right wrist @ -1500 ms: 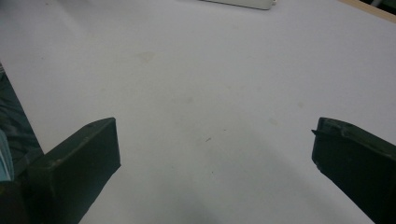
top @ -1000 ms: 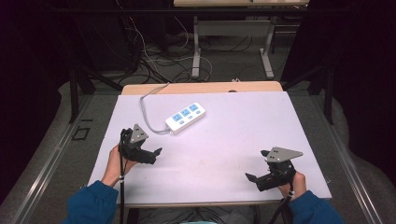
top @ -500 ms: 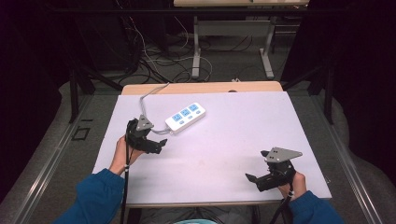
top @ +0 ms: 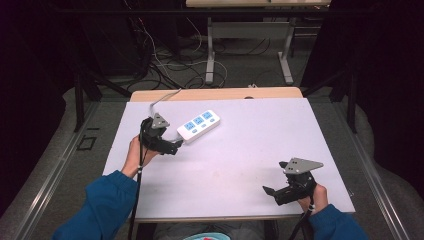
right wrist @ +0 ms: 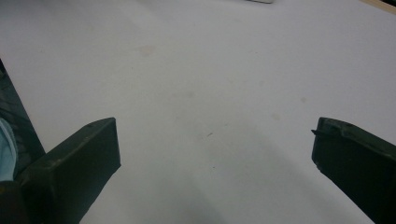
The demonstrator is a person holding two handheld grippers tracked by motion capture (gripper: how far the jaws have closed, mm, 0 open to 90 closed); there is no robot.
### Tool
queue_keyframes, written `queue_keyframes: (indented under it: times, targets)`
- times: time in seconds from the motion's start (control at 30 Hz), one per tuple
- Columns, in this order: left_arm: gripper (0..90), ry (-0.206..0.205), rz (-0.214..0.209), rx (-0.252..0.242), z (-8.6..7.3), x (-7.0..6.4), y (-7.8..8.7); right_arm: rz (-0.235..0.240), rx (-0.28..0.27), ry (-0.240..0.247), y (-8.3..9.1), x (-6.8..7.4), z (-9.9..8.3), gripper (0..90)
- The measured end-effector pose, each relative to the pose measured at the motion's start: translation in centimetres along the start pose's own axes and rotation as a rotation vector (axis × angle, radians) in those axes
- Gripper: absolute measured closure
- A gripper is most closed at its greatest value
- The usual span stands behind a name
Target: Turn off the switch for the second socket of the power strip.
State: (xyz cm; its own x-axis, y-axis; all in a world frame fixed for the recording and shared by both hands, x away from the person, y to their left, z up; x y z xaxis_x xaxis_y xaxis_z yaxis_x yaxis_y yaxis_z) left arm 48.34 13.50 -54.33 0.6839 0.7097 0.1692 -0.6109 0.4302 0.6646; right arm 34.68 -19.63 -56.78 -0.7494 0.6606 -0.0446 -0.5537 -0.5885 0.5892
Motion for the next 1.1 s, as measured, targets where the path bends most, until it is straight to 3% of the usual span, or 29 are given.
queue_keyframes:
  times: [0.37,0.57,0.7,0.73,0.9,1.1]
  targets:
    - [0.0,0.006,0.001,-0.003,2.3,0.3,-1.2,-0.002,0.010,-0.010,0.2,0.1,-0.1,0.5]
    - [0.0,0.015,0.000,0.000,3.5,0.4,-2.9,-0.006,0.002,-0.006,0.0,0.1,0.0,0.5]
    - [0.0,0.021,-0.025,0.022,4.0,0.3,-3.8,-0.005,0.003,0.001,0.0,0.1,0.0,0.5]
    - [0.0,0.030,-0.011,0.004,4.3,0.3,-4.2,-0.006,0.006,-0.005,0.1,0.1,-0.1,0.5]
    - [0.1,0.013,-0.020,0.029,4.8,0.3,-4.9,-0.001,0.010,-0.006,0.1,0.2,-0.1,0.5]
    - [0.0,0.027,-0.011,0.018,5.2,0.5,-5.8,-0.003,0.006,-0.002,0.0,0.2,-0.1,0.5]
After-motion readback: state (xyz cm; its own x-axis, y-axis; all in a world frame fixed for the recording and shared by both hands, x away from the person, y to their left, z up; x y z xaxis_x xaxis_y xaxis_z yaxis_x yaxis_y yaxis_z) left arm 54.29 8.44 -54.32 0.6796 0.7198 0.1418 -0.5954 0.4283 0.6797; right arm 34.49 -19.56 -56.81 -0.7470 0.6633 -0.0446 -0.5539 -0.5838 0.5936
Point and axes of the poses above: each handheld gripper's, and its own axes: y roughly backward along the jaws, z roughly out of its top, x roughly to its left, the point moved 10 cm from there along -y, roughly forward along the jaws, and after that the axes turned 1 degree about -y, right-handed, at the moved point
